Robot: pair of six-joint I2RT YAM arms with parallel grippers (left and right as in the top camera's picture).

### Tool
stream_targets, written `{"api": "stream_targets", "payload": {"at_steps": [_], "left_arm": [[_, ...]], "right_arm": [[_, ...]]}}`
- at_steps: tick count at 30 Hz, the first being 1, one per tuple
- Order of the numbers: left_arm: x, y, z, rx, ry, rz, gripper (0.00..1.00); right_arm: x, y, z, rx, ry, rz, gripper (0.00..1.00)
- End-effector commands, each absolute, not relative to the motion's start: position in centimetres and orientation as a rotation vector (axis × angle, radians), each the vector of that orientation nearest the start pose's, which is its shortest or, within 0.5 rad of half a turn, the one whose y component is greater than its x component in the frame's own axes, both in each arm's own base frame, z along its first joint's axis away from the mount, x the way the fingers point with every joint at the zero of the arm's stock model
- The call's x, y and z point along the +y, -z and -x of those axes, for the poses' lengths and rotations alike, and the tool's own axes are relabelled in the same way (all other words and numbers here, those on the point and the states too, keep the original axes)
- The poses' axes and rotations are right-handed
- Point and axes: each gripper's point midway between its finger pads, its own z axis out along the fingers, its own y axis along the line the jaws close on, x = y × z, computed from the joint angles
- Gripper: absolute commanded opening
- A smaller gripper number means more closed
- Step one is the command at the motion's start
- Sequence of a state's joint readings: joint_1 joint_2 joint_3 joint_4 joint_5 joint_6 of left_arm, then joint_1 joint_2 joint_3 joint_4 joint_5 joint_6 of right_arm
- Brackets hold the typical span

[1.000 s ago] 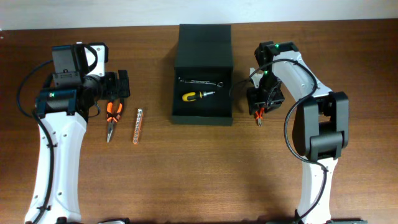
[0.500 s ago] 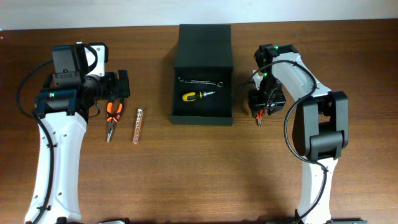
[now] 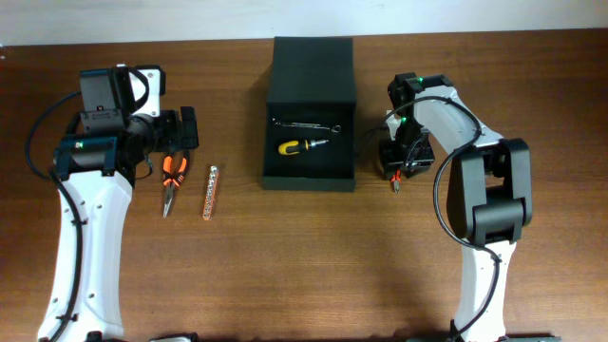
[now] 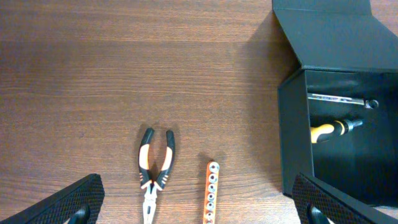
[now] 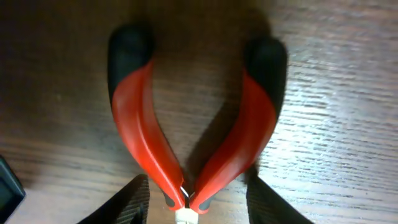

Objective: Pack container
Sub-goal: 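Lower the right gripper and grasp the red pliers at the hinge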

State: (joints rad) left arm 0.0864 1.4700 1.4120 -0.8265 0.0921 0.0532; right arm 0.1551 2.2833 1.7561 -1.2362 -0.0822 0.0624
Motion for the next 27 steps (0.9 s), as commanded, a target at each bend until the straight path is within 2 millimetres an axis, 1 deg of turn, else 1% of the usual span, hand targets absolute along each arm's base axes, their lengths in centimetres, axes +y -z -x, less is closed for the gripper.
{"api": "stream_targets", "payload": {"at_steps": [1, 7, 9, 13, 18, 21, 23, 27], "left_arm": [[2.1, -23.8, -40.0, 2.436, 0.032, -0.013, 0.99], [2.1, -23.8, -40.0, 2.436, 0.032, -0.013, 0.99], [2.1, -23.8, -40.0, 2.436, 0.032, -0.013, 0.99], [2.1, -23.8, -40.0, 2.436, 0.032, -0.012, 0.99], [2.1, -23.8, -40.0, 2.436, 0.032, -0.013, 0.99], [2.1, -23.8, -40.0, 2.436, 0.032, -0.013, 0.99], [2.1, -23.8, -40.0, 2.436, 0.032, -0.012, 0.99], [2.1, -23.8, -40.0, 2.436, 0.032, -0.013, 0.99]], "right_arm": [[7.3, 0.3, -38.3, 3.332, -0.075, 0.084, 0.48], [7.3, 0.6, -38.4, 3.324, -0.068, 0.054, 0.46], [7.2, 0.9, -38.1, 3.335, -0.065, 0.031, 0.46], [7.4, 1.9, -36.7, 3.369, -0.053, 0.049, 0.45], [7.6, 2.8, -35.7, 3.389, 0.004, 0.091, 0.44], [7.4, 2.9, -35.5, 3.389, 0.064, 0.119, 0.44], [7.5, 2.9, -35.5, 3.386, 0.076, 0.13, 0.42], [7.5, 2.9, -35.3, 3.391, 0.078, 0.133, 0.42]]}}
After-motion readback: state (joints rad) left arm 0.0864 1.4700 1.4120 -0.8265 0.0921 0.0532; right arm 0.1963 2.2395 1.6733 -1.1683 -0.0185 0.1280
